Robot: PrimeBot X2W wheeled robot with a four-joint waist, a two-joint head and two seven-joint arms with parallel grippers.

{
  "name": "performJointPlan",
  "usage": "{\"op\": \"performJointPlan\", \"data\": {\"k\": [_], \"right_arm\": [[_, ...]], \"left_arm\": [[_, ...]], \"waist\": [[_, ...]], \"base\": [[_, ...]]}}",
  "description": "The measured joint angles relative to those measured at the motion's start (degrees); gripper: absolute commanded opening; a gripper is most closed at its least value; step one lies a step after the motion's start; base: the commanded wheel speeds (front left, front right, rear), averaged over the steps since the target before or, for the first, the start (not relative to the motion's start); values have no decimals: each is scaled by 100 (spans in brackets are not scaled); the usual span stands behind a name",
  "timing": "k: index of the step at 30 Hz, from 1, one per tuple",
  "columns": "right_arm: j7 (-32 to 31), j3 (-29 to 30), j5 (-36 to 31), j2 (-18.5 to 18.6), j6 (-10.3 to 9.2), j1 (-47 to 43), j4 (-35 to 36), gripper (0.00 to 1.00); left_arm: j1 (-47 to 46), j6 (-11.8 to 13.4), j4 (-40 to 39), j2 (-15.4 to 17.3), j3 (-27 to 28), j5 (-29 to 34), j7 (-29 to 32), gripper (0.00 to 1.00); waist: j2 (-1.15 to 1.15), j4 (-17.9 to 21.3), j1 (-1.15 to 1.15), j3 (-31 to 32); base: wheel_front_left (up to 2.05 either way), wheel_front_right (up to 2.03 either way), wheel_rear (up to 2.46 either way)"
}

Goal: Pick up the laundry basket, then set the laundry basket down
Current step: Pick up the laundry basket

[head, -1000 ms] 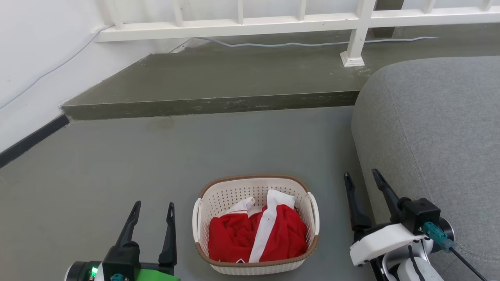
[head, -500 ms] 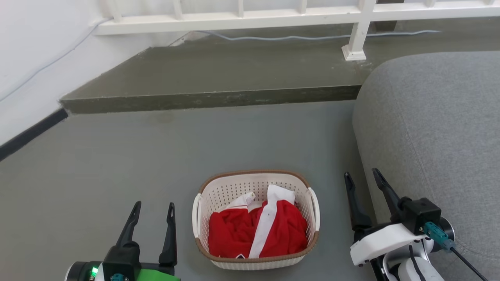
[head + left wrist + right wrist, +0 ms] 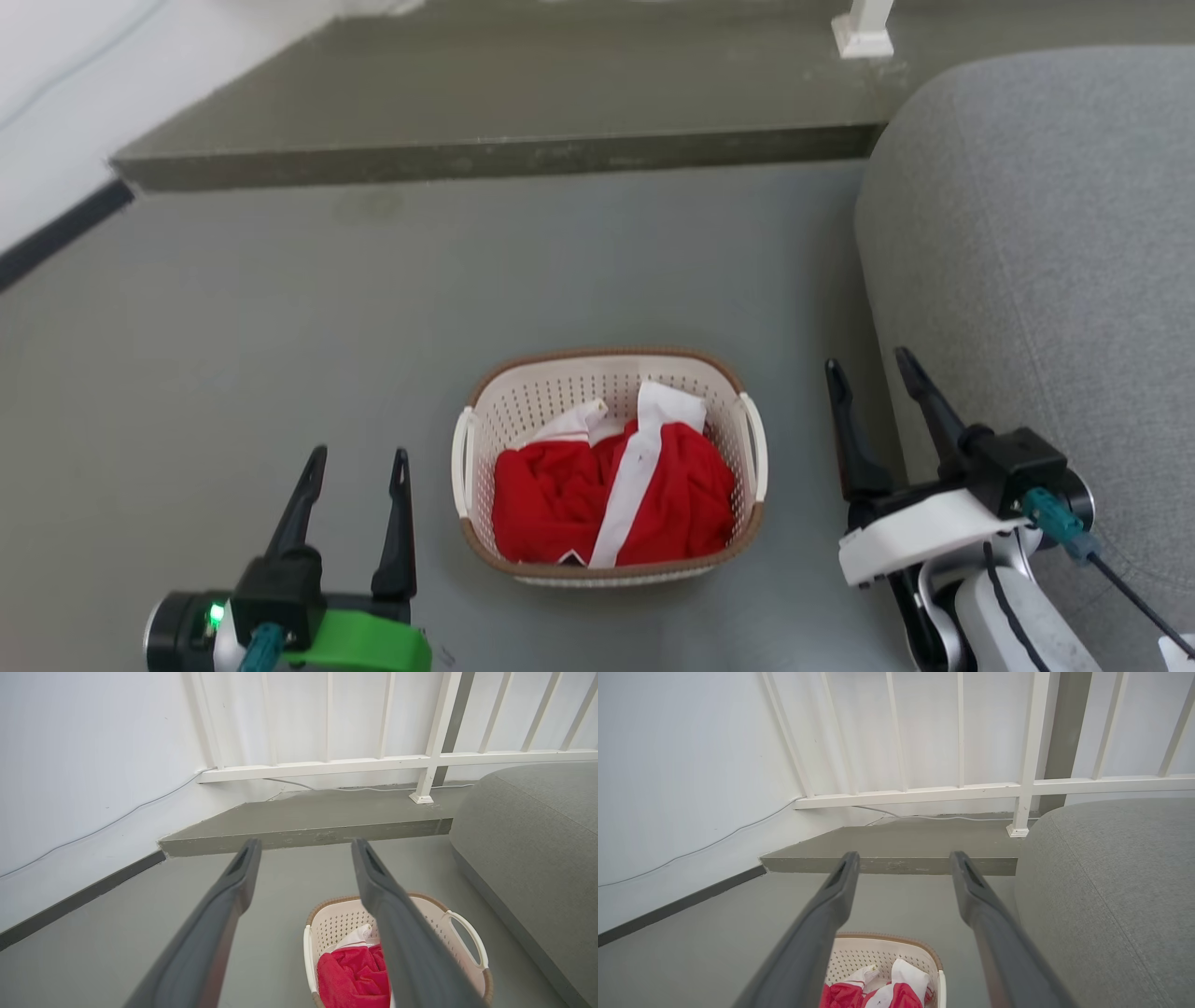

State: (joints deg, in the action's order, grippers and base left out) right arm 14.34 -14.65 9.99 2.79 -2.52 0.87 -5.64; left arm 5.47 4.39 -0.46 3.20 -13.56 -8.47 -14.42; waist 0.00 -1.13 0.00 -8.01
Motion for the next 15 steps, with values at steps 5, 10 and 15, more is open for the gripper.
{"op": "performJointPlan", "data": {"k": [5, 10, 15], "right_arm": [[2, 91, 1, 1, 26, 226, -71, 100], [8, 155, -7, 2, 49, 516, -197, 100], [9, 245, -9, 12, 51, 782, -371, 100]], "left_arm": [[-352, -43, 165, -11, -4, 2, -1, 100], [-690, -136, 375, -15, -43, 29, -1, 100], [-1078, -152, 602, -30, -65, 60, -1, 100]], "waist": [[0, 1, 0, -338], [0, 1, 0, -694], [0, -10, 0, -1052]], "base": [[0, 0, 0], [0, 0, 0], [0, 0, 0]]}}
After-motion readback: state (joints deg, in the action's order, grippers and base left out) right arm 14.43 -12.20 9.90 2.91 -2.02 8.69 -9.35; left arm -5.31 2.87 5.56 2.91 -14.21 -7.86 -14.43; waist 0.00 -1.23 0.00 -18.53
